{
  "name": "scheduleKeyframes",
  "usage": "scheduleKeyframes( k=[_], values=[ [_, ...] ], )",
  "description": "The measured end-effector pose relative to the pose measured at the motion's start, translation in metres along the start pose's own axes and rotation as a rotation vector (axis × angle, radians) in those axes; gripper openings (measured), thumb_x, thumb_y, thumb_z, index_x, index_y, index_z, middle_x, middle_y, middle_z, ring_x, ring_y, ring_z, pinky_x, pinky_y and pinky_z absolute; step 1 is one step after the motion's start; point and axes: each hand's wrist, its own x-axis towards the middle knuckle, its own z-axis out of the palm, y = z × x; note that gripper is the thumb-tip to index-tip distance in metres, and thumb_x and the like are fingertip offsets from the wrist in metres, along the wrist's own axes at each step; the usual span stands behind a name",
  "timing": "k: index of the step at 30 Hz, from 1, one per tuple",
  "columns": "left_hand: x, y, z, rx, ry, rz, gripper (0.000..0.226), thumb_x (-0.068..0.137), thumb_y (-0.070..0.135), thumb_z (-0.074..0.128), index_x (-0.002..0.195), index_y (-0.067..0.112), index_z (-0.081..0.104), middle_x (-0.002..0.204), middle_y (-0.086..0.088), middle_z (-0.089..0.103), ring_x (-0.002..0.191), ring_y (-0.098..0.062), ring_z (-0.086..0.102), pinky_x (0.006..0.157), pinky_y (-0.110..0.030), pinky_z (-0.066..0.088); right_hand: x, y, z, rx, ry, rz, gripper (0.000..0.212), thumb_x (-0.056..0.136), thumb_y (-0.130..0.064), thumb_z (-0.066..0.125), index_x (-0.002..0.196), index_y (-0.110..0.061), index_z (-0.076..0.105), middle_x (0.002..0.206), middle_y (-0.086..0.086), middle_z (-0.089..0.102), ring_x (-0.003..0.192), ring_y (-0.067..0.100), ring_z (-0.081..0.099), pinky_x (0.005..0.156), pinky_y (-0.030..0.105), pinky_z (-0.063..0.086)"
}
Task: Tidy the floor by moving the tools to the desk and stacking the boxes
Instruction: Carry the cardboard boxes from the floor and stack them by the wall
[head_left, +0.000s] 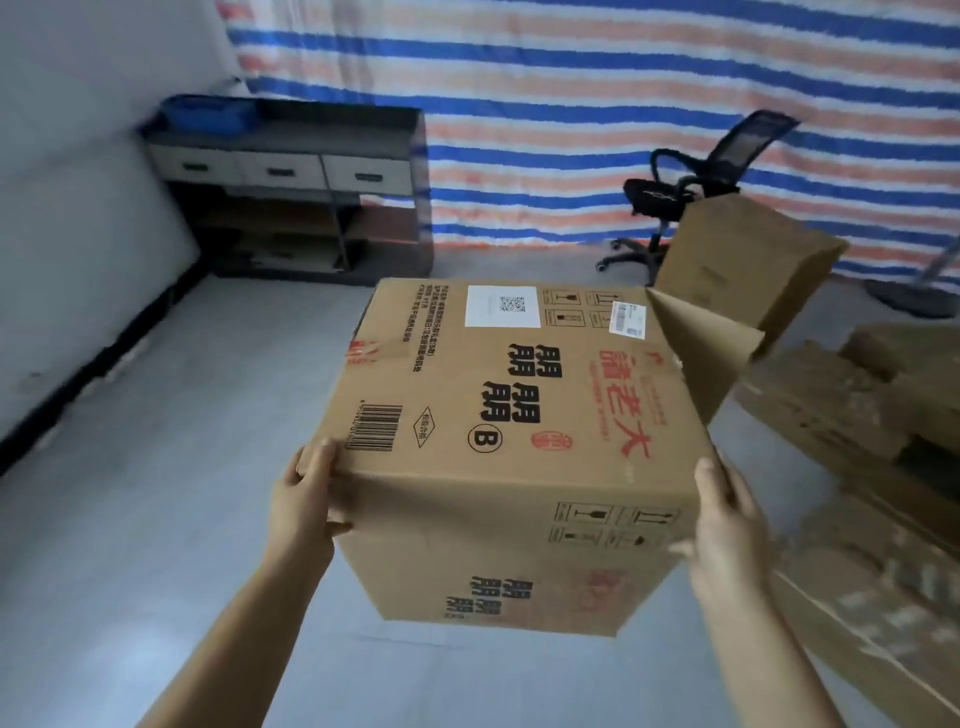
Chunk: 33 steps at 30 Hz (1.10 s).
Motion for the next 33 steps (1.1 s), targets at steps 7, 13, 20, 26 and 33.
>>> scheduleKeyframes(
  k=[7, 13, 20, 26, 33],
  values=[
    [0.048, 0.034, -0.218, -0.097, 0.334, 0.040, 0.018, 0.094, 0.031, 0.052, 0.111, 0.025, 0.053, 0.084, 0.011, 0.050, 0.074, -0.009, 0.046, 0.080, -0.050, 0.047, -0.103, 0.031, 0.202, -0.051, -0.324, 0.047, 0.021, 0.098, -0.032, 0.046, 0.116, -0.040, 0.053, 0.091, -0.011, 0.065, 0.076, 0.015, 0.065, 0.069, 0.043, 0.052],
    [0.045, 0.045, -0.364, -0.207, 0.599, 0.066, 0.016, 0.095, 0.029, 0.049, 0.109, 0.023, 0.056, 0.081, 0.007, 0.050, 0.064, -0.014, 0.044, 0.067, -0.037, 0.040, -0.188, 0.052, 0.339, -0.125, -0.621, 0.098, 0.026, 0.098, -0.035, 0.046, 0.122, -0.039, 0.055, 0.098, -0.009, 0.065, 0.085, 0.020, 0.065, 0.065, 0.040, 0.052],
    [0.033, 0.020, -0.468, -0.396, 0.958, -0.001, 0.015, 0.096, 0.031, 0.049, 0.109, 0.024, 0.054, 0.088, 0.010, 0.051, 0.078, -0.016, 0.048, 0.070, -0.037, 0.042, -0.261, 0.085, 0.479, -0.215, -0.970, 0.137, 0.028, 0.098, -0.031, 0.047, 0.125, -0.032, 0.055, 0.115, 0.001, 0.063, 0.102, 0.024, 0.063, 0.089, 0.047, 0.051],
    [0.047, 0.015, -0.517, -0.580, 1.206, 0.009, 0.023, 0.097, 0.026, 0.049, 0.117, 0.019, 0.055, 0.088, 0.006, 0.055, 0.073, -0.010, 0.046, 0.060, -0.027, 0.035, -0.316, 0.112, 0.600, -0.324, -1.235, 0.111, 0.039, 0.098, -0.028, 0.048, 0.136, -0.020, 0.048, 0.128, 0.003, 0.057, 0.119, 0.022, 0.054, 0.103, 0.043, 0.043],
    [0.065, 0.007, -0.559, -0.675, 1.416, -0.001, 0.032, 0.097, 0.023, 0.048, 0.127, 0.013, 0.052, 0.110, -0.003, 0.055, 0.097, -0.016, 0.047, 0.083, -0.037, 0.039, -0.382, 0.128, 0.703, -0.414, -1.488, 0.097, 0.037, 0.098, -0.028, 0.048, 0.135, -0.022, 0.050, 0.129, 0.003, 0.058, 0.118, 0.021, 0.055, 0.102, 0.046, 0.045]
  ],
)
